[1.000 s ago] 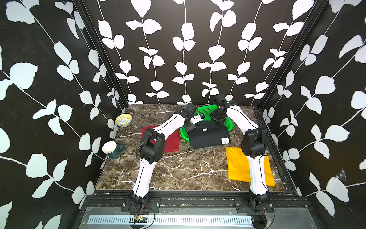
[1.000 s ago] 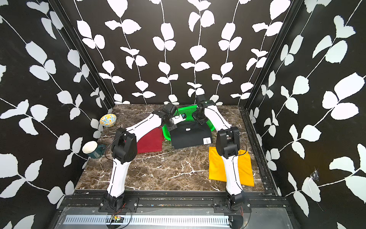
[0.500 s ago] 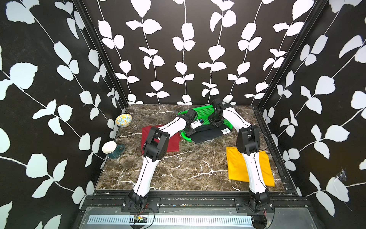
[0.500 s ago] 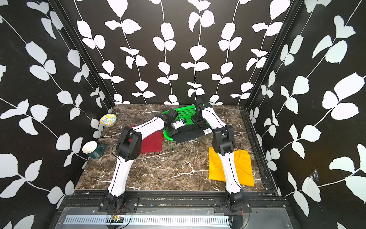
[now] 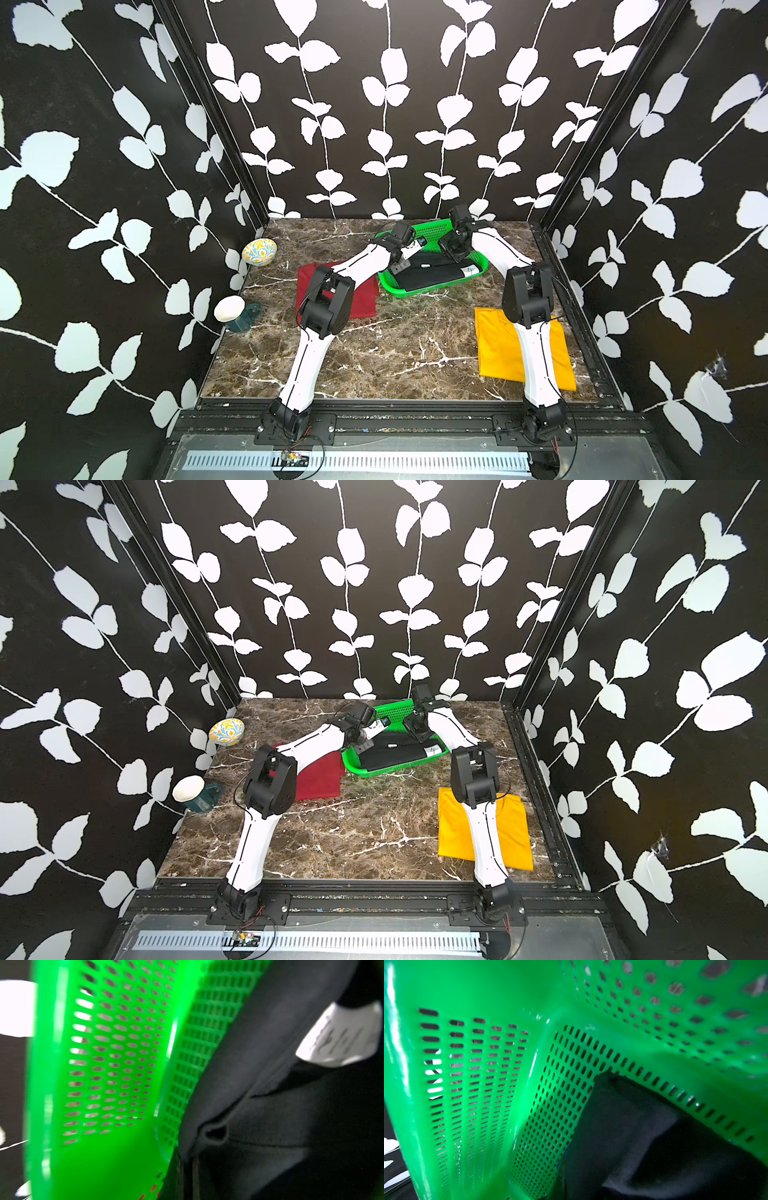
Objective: Put the folded t-shirts into the basket
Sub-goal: Place the T-shirt in the bin.
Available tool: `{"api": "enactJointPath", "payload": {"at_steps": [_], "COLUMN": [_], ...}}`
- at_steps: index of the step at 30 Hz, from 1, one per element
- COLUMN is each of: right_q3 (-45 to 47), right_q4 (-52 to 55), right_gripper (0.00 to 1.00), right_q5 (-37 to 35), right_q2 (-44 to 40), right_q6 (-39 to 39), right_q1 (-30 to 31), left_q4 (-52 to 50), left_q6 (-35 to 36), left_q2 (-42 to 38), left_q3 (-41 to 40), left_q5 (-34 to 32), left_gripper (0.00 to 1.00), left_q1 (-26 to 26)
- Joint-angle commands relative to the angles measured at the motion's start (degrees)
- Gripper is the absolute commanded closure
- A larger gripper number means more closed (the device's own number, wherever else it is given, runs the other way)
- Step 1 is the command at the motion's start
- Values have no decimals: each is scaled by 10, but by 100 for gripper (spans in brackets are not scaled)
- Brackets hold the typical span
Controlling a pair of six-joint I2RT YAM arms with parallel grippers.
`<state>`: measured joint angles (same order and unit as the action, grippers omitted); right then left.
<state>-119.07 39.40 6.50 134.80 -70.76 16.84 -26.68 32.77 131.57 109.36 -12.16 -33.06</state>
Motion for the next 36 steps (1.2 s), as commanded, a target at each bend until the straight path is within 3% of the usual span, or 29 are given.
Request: {"api": "enactJointPath", "payload": {"at_steps": [1, 8, 17, 19, 25, 36], "right_q3": [8, -7, -20, -25, -45, -21], "right_q4": [-11, -29, -55, -53, -36, -23], "right_gripper": [96, 89, 74, 70, 69, 73], "right_q5": [-32, -16, -8, -5, -18, -25], "right_q2": [-26, -27, -23, -20, -29, -83], "right_q6": [-7, -17, -25, -23, -10, 6], "right_q1": [-25, -25, -25, -25, -26, -25], "left_q4": [-6, -40, -68, -69, -64, -111], "left_q6": [-3, 8, 24, 19, 8, -4], "left_q2": [-18, -15, -10, -10, -3, 43], "left_q3": [-6, 7, 21, 27, 48, 126], "left_q5": [-61, 6, 16, 19, 14, 59], "left_gripper": [100, 100, 100, 90, 83, 86], "left_q1": [25, 24, 26, 28, 29, 25]}}
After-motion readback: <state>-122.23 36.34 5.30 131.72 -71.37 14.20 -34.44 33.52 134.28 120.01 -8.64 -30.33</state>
